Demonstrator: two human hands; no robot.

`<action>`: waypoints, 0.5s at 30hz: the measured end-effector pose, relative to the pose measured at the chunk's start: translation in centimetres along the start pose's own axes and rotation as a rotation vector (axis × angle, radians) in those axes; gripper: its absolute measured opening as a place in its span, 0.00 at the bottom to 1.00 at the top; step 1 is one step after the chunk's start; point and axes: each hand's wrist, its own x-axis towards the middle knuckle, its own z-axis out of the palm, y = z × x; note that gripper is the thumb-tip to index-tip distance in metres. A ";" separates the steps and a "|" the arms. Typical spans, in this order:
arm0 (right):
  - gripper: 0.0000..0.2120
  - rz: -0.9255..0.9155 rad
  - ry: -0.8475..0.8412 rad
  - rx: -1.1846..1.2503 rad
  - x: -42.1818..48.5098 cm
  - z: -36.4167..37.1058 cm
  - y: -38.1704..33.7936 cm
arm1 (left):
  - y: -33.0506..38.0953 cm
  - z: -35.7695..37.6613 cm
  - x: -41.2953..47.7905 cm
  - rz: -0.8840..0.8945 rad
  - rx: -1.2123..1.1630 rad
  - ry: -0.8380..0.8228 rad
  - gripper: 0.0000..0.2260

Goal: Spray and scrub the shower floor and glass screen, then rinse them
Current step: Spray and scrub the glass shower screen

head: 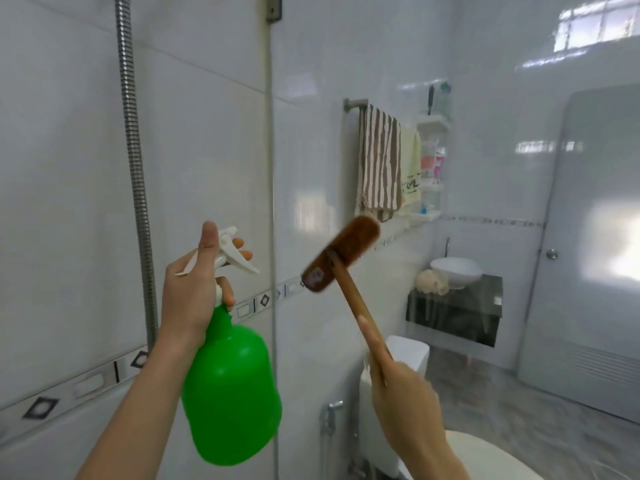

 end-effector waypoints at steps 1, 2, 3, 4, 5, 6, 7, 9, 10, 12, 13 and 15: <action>0.22 0.047 -0.034 0.038 -0.7 -0.5 0.1 | -0.2 -0.1 -0.3 -0.010 -0.005 0.000 0.25; 0.22 0.057 -0.020 0.093 0.1 -1.2 0.0 | -0.4 -0.2 -0.6 -0.024 -0.007 -0.002 0.24; 0.21 0.039 0.034 0.133 2.0 -2.1 -0.7 | -0.6 -0.2 -0.8 -0.038 -0.009 -0.007 0.24; 0.20 -0.027 0.114 0.109 4.3 -2.9 -1.6 | -0.8 -0.3 -1.1 -0.052 -0.014 -0.014 0.24; 0.22 -0.100 0.190 0.062 6.5 -3.8 -2.5 | -1.0 -0.2 -1.4 -0.068 -0.023 -0.019 0.25; 0.25 -0.167 0.266 0.057 8.2 -4.5 -3.4 | -1.2 -0.2 -1.5 -0.080 -0.027 -0.023 0.25; 0.27 -0.195 0.317 0.068 8.9 -4.7 -3.2 | -1.5 0.0 -1.9 -0.094 -0.024 -0.033 0.26; 0.27 -0.155 0.322 0.044 7.1 -3.6 -1.4 | -1.7 0.2 -2.6 -0.097 -0.022 -0.036 0.26; 0.26 -0.089 0.287 0.029 4.3 -2.5 0.0 | -1.9 0.3 -2.9 -0.097 -0.021 -0.037 0.26; 0.27 0.084 0.171 0.113 -2.7 -0.5 2.5 | -2.5 0.3 -3.9 -0.099 -0.041 -0.032 0.24; 0.28 0.140 0.130 0.178 -5.0 0.0 3.2 | -2.7 0.4 -4.3 -0.103 -0.053 -0.033 0.23; 0.24 0.112 0.165 0.216 -5.3 -0.3 3.5 | -3.2 0.8 -5.1 -0.124 -0.068 -0.043 0.24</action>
